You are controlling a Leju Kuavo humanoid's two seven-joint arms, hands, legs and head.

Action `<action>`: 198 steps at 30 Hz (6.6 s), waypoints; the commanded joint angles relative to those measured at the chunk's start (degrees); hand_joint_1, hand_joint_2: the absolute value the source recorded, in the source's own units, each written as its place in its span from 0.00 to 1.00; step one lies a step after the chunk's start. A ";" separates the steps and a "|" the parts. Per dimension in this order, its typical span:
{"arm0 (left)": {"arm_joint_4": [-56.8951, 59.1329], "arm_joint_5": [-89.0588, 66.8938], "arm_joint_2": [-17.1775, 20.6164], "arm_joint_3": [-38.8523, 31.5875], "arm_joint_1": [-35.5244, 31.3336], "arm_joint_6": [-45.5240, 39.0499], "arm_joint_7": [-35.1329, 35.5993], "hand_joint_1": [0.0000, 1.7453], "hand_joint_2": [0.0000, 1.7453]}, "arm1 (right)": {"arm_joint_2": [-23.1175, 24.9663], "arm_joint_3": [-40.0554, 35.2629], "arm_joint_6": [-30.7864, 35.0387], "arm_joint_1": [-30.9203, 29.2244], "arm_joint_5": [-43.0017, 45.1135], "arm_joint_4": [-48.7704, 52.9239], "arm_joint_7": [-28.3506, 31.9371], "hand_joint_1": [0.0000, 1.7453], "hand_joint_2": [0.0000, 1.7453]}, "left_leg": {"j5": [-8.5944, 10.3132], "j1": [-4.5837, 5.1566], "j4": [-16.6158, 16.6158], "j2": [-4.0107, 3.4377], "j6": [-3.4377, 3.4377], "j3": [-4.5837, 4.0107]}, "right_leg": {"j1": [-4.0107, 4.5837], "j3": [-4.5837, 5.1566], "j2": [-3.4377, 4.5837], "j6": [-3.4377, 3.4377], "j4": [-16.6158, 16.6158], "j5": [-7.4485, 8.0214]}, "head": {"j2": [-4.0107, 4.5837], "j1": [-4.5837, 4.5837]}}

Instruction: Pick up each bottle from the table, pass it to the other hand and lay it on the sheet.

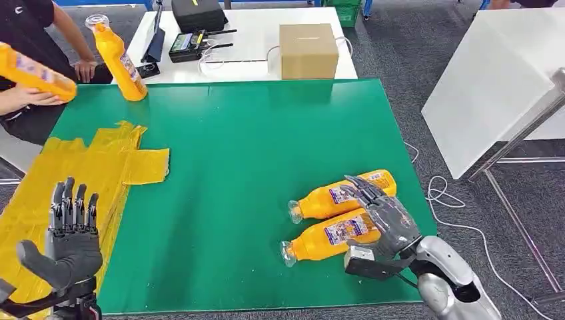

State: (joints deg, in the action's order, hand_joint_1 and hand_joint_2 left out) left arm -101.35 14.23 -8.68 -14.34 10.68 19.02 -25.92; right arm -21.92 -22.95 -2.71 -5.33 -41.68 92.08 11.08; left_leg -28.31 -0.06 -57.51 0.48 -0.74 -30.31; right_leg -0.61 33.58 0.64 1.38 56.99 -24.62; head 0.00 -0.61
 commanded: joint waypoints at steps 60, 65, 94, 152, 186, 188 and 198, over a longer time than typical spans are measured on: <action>5.55 5.58 2.37 4.64 -7.00 0.80 2.64 0.00 0.00 | -1.83 -27.26 -8.89 -17.30 -2.21 -33.92 -7.72 1.00 1.00 | 0.07 -0.09 0.12 0.01 0.02 0.97 | 0.13 -1.01 -0.16 -0.02 -0.22 0.05 | 0.00 0.00; 5.08 4.98 2.51 4.94 -6.16 0.07 2.92 0.00 0.00 | 0.99 -21.85 -3.27 -14.31 1.57 -32.08 -7.86 1.00 1.00 | 0.08 -0.13 0.15 0.05 0.03 0.97 | 0.17 -1.03 -0.20 -0.04 -0.29 0.08 | 0.00 0.02; 4.10 4.30 2.24 21.27 -8.57 0.31 5.01 0.00 1.00 | 31.70 -13.90 7.24 -27.58 15.15 -25.51 -4.72 1.00 1.00 | 0.08 -0.07 0.06 -0.24 0.07 0.39 | 0.09 -0.36 0.17 -0.04 -0.01 0.09 | 0.00 0.02; 5.22 5.65 0.44 16.10 -9.51 -1.93 2.21 1.00 1.00 | 41.92 -44.30 5.97 -24.65 18.43 -37.99 -4.86 1.00 1.00 | 0.09 -0.18 0.11 -0.01 0.07 0.30 | 0.27 -0.36 -0.13 -0.02 -0.13 0.03 | 0.00 -0.02; 7.42 -65.62 5.05 9.28 -12.13 -51.83 -0.51 1.00 1.00 | 23.73 -13.50 8.46 -19.83 13.71 -15.96 -3.38 0.00 0.00 | 0.10 -0.15 0.01 0.18 0.05 0.19 | 0.25 -0.31 -0.24 0.00 -0.08 0.04 | 0.00 -0.02; 11.11 -74.00 6.81 10.10 -11.97 -57.55 3.16 1.00 1.00 | 23.45 -12.87 7.57 -20.78 14.27 -16.64 -2.92 0.00 0.00 | 0.12 -0.11 0.08 0.11 0.06 0.27 | 0.21 -0.34 -0.16 -0.01 -0.09 0.06 | 0.00 -0.02; 24.17 -99.42 11.49 6.76 -13.41 -59.02 14.35 1.00 1.00 | 23.09 -14.27 7.05 -21.64 15.42 -18.25 -1.97 0.00 0.00 | 0.08 -0.11 0.11 -0.12 0.07 0.35 | 0.18 -0.33 0.01 -0.02 -0.08 0.05 | 0.00 -0.02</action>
State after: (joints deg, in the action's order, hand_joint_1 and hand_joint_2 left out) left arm -91.38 -81.60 -2.14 -5.57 0.86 -39.63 -14.71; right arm 3.91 -36.57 4.92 -23.97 -26.88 75.14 8.74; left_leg -28.26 -0.14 -57.51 0.34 -0.71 -30.13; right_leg -0.46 33.43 0.74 1.39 57.02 -24.59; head 0.00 -0.63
